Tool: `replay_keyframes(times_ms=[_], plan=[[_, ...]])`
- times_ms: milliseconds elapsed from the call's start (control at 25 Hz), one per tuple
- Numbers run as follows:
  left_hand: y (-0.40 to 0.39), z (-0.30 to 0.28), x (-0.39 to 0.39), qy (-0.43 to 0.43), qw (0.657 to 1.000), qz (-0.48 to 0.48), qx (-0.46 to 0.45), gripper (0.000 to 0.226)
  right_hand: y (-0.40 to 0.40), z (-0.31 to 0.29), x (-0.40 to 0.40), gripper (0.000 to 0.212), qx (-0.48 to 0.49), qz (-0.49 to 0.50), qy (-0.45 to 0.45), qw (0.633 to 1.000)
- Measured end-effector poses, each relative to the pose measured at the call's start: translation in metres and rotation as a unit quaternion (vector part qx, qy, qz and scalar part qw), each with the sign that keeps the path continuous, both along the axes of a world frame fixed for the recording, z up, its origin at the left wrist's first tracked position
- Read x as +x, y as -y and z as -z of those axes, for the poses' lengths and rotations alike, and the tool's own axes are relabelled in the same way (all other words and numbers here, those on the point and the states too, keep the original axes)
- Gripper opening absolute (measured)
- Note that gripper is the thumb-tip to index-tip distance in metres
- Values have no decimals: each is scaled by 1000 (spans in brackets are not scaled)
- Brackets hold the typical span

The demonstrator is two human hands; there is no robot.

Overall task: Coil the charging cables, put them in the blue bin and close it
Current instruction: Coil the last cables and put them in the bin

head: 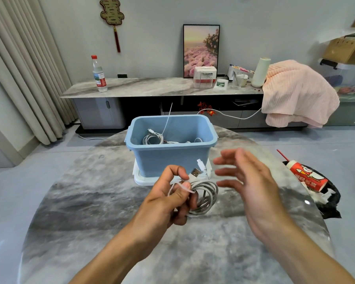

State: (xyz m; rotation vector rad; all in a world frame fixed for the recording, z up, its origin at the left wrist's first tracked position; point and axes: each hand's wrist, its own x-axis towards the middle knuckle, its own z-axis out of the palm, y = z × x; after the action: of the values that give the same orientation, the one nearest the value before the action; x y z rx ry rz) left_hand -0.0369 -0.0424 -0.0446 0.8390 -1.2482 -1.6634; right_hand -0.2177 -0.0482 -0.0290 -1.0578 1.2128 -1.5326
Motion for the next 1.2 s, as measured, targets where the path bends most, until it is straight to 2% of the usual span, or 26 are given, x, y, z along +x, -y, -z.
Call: replay_keyframes(times_ms=[80,160,240,320,400,520,680,840,960,1040,1200], plan=[[1,-1,2,-11,1000,-3,9,7,3,14,4,9,119,-1,-37,992],[1,-3,2,-20,1000,4,13,8,4,22,8,9,170,-50,-33,984],[1,-4,2,-31,999,8,18,9,2,18,10,9,134,-53,-13,989],[2,-7,4,-46,998,4,31,11,-1,11,11,10,51,-36,4,998],[2,-9,6,-65,997,4,48,14,-4,7,12,11,-27,-48,-11,998],[2,-11,9,-77,995,13,61,16,-7,-4,6,9,-75,-99,-54,991],[-2,-12,6,-54,995,40,70,21,-6,-16,-13,10,-69,-193,-153,967],[-2,-8,3,22,997,49,61,20,-4,-23,-18,8,22,-229,-193,954],[-4,-5,-1,72,996,15,45,11,-2,-20,-18,21,67,-240,-234,940],[-6,-3,-4,65,997,-26,29,8,-1,-19,-17,22,62,-221,-207,951],[-4,-1,-7,37,995,-97,9,10,-1,-14,-11,11,3,-185,-135,973]])
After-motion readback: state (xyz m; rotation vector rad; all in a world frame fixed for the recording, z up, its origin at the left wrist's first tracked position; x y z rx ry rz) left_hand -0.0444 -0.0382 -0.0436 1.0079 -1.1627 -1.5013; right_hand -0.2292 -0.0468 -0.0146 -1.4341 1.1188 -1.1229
